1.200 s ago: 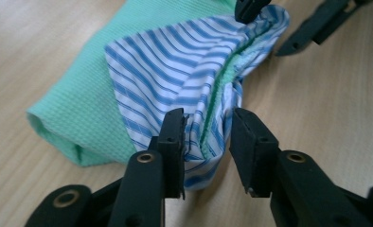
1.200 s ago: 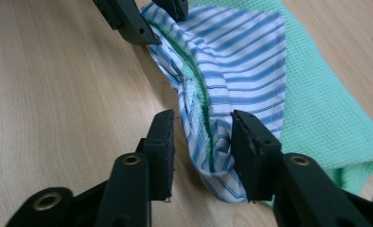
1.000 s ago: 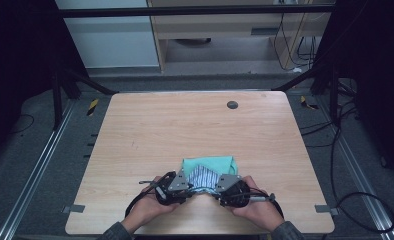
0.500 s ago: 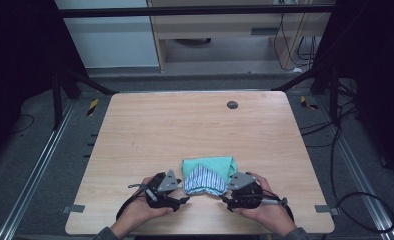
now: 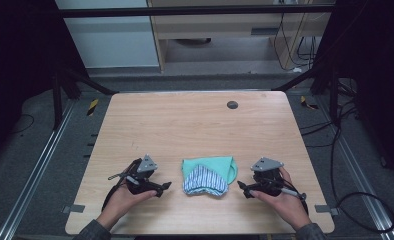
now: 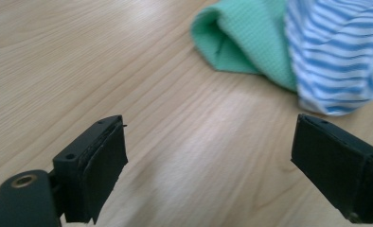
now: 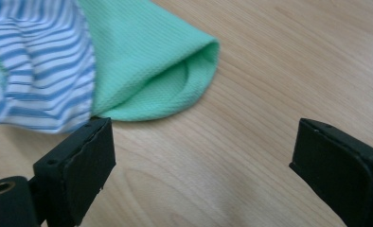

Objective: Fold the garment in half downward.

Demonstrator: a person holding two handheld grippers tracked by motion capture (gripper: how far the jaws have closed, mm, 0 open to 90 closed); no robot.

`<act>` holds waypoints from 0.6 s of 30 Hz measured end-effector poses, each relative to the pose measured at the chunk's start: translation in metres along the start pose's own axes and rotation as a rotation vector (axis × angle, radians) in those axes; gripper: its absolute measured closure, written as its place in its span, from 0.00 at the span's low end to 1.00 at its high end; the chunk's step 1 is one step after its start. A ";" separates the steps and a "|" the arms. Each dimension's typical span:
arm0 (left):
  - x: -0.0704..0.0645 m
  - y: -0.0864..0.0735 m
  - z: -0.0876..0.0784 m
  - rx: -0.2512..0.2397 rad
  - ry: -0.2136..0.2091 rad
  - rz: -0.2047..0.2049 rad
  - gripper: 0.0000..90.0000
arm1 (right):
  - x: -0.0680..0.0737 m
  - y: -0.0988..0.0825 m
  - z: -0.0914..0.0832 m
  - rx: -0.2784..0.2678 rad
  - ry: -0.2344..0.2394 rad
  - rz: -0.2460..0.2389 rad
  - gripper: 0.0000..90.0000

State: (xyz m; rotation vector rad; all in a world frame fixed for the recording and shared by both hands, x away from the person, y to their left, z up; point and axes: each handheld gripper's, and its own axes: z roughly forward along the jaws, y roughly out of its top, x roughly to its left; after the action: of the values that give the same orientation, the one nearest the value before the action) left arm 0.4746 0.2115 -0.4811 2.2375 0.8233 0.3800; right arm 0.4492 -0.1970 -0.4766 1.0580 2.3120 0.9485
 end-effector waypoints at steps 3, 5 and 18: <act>0.012 -0.003 0.001 -0.002 0.017 -0.023 0.09 | -0.011 -0.001 0.007 0.000 -0.027 0.038 0.08; 0.030 -0.006 0.006 0.001 0.065 -0.071 0.09 | -0.017 0.000 0.012 -0.005 -0.041 0.065 0.08; 0.078 -0.014 0.026 -0.045 0.202 -0.260 0.09 | -0.067 0.000 0.053 0.005 -0.319 0.361 0.11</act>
State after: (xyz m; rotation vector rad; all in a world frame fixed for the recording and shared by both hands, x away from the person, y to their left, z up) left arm 0.5396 0.2566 -0.5067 2.0396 1.1846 0.4982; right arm 0.5235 -0.2274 -0.5066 1.5408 1.9020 0.8258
